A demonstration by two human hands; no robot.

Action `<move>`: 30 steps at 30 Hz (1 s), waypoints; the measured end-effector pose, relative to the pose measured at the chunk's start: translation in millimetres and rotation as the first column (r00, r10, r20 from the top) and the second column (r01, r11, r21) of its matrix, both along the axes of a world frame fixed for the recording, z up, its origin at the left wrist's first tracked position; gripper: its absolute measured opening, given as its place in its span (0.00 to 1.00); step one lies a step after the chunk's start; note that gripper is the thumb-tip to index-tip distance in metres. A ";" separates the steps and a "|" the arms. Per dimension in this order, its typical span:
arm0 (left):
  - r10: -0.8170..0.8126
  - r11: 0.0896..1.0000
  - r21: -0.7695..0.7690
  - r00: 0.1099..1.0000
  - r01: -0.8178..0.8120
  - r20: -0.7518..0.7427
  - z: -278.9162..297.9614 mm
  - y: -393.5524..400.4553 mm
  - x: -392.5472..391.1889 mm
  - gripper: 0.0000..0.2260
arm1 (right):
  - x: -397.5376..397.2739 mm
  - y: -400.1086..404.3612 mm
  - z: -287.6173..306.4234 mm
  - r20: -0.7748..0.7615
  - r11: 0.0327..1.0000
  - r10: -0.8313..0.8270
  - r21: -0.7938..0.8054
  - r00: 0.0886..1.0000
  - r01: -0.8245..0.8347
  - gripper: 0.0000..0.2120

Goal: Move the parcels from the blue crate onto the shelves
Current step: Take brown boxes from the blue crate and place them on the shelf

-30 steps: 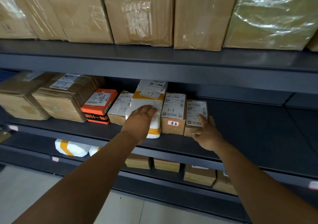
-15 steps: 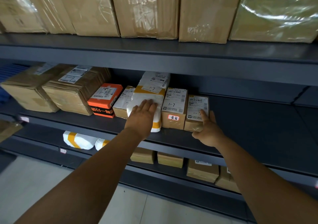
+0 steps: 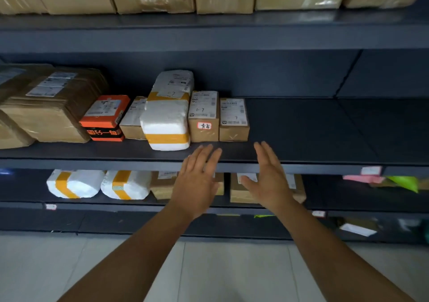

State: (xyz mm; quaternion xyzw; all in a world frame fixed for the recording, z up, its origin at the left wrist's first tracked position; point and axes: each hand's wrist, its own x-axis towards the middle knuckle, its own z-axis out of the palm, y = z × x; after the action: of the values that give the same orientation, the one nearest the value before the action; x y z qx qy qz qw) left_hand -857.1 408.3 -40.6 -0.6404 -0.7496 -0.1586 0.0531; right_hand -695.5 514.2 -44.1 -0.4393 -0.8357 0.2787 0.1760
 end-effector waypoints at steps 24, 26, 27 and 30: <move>-0.001 0.928 -0.372 1.000 -0.007 -0.022 -206.1 82.6 71.5 0.33 | 114.6 84.1 -225.6 0.315 0.942 -0.261 -0.125 0.912 0.313 0.46; 0.001 0.937 -0.349 0.998 -0.021 -0.056 -226.8 99.9 63.1 0.35 | 111.8 100.1 -245.0 0.313 0.941 -0.267 -0.119 0.912 0.317 0.45; 0.002 0.942 -0.334 0.997 -0.028 -0.078 -236.2 107.2 58.9 0.36 | 109.9 106.4 -253.4 0.284 0.944 -0.268 -0.113 0.921 0.310 0.44; 0.003 0.953 -0.301 0.991 -0.043 -0.131 -259.3 123.3 47.6 0.37 | 100.2 120.8 -273.2 0.156 0.959 -0.250 -0.098 0.955 0.267 0.41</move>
State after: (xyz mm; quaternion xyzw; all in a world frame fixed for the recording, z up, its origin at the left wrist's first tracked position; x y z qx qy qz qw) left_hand -809.4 531.6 -300.0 -0.6410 -0.7675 0.0005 0.0044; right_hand -595.3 634.9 -317.3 -0.5734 -0.7634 0.2701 0.1245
